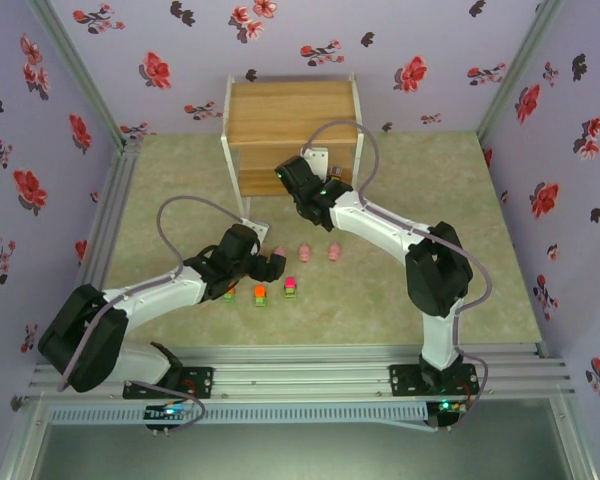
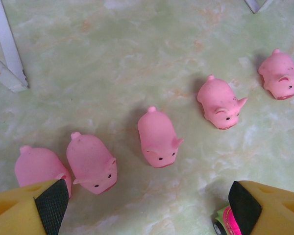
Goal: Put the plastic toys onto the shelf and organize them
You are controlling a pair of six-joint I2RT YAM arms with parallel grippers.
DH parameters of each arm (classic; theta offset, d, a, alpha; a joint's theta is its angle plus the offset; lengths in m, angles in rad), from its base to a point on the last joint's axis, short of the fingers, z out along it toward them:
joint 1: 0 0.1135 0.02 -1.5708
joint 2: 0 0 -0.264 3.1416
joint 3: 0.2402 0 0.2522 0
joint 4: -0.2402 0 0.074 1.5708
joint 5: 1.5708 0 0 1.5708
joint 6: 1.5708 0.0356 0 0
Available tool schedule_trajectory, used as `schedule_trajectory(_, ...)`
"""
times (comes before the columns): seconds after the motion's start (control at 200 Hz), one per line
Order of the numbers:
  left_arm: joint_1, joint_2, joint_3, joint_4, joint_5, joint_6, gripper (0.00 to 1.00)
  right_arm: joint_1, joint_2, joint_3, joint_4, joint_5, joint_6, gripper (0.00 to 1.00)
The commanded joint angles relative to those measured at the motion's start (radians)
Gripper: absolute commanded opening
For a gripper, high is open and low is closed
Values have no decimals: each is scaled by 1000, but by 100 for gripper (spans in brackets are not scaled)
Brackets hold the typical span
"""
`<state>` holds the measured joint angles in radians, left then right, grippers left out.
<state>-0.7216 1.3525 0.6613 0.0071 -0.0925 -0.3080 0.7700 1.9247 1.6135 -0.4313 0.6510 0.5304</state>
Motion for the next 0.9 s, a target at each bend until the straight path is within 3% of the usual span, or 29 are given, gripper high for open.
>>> schedule_trajectory(0.0, 5, -18, 4, 10, 12, 0, 89, -12, 15, 21, 20, 29, -14, 0)
schedule_trajectory(0.895, 5, -19, 5, 5, 11, 0, 89, -15, 28, 17, 9, 0, -23, 8)
